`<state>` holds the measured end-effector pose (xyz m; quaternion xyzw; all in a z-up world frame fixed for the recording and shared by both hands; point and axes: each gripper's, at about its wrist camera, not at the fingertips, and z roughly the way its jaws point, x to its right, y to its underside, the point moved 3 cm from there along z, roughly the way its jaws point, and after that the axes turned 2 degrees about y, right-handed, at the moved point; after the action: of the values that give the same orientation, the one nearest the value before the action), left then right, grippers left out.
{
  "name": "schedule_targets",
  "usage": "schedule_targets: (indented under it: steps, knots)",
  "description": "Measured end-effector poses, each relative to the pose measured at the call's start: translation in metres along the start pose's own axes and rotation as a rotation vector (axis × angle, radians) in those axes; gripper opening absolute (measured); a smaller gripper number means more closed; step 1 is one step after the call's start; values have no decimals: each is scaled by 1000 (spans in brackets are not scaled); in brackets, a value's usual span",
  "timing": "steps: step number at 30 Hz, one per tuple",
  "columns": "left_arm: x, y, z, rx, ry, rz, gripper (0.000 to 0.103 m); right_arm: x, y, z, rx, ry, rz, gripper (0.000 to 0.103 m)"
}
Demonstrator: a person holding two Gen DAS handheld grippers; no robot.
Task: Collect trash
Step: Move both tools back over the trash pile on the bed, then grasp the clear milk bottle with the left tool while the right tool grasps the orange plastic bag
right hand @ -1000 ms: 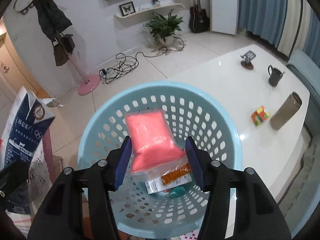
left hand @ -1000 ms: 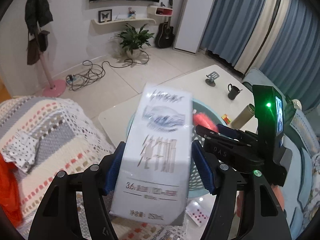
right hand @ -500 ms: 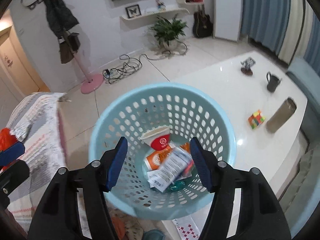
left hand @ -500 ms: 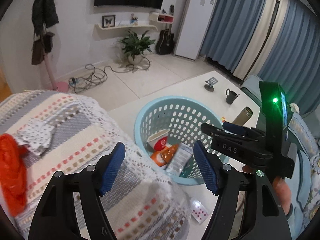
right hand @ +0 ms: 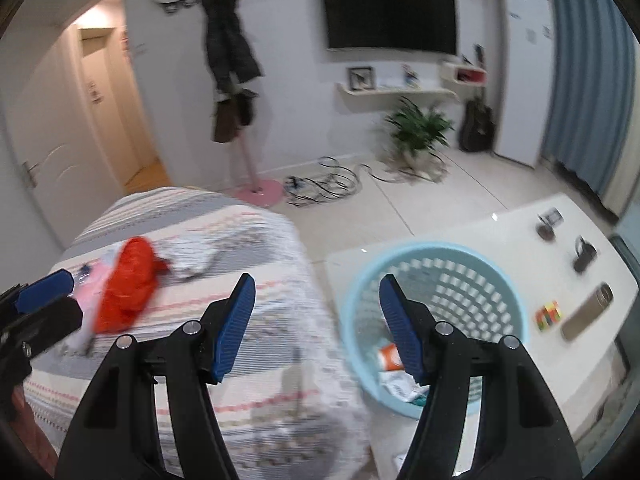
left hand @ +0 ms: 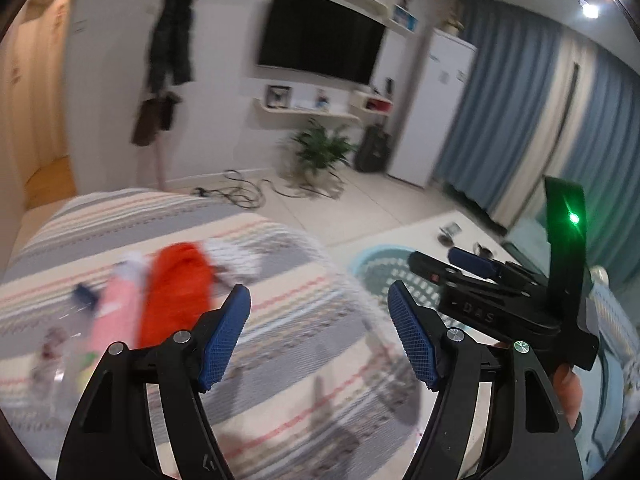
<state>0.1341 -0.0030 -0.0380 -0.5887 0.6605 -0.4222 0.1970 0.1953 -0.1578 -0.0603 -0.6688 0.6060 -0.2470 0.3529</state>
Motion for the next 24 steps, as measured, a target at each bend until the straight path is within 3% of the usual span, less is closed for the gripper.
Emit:
schedule_targets:
  steps: [8,15,21,24]
  knots:
    - [-87,15,-49,10,-150,-69,76,-86,3,-1,17,-99,-120,61]
    - [-152,43,-61,-75,-251,-94,76,-138,15,20,-35,-189,-136,61]
    - [-192,64,-53,-129,-312,-124,76,-165,22,50,-89,-252,-113,61]
    - [-203,63,-47,-142,-287,-149,76,-180,22,59,-101,-254,-129,61]
